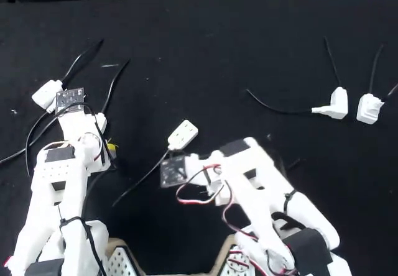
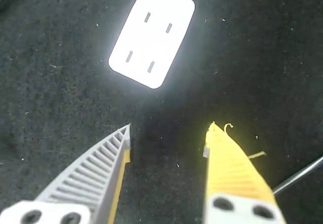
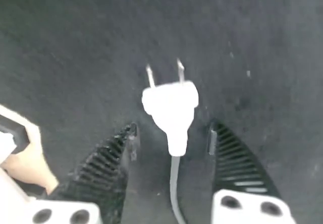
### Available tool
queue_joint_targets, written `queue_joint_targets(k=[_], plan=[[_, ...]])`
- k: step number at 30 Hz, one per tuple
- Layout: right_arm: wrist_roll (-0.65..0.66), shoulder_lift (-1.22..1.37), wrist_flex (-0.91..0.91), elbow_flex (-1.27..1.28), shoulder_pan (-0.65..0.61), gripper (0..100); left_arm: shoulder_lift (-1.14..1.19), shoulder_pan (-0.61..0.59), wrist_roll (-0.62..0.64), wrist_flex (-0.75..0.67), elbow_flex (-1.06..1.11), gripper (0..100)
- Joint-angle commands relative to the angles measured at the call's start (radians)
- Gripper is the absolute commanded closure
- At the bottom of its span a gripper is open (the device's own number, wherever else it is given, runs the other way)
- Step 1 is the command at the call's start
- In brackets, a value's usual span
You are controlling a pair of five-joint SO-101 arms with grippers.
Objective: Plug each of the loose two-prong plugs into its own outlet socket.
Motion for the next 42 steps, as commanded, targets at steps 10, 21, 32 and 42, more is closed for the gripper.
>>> queue_joint_targets(k=[10, 21, 32, 42], plan=[[-0.006, -0.042, -0.173, 0.082, -0.029, 89.2, -0.025, -0.004, 0.006, -0.008, -0.005, 77], [-0.049, -0.050, -0.132, 0.079, -0.008, 94.1, -0.025, -0.004, 0.006, -0.009, -0.005, 77], [-0.029, -0.044, -0.058, 0.041, -0.006, 82.5, -0.025, -0.004, 0.006, -0.009, -0.005, 77], [-0.025, -0.042, -0.153, 0.041, 0.081, 82.8, -0.025, -0.004, 0.006, -0.008, -0.005, 77]])
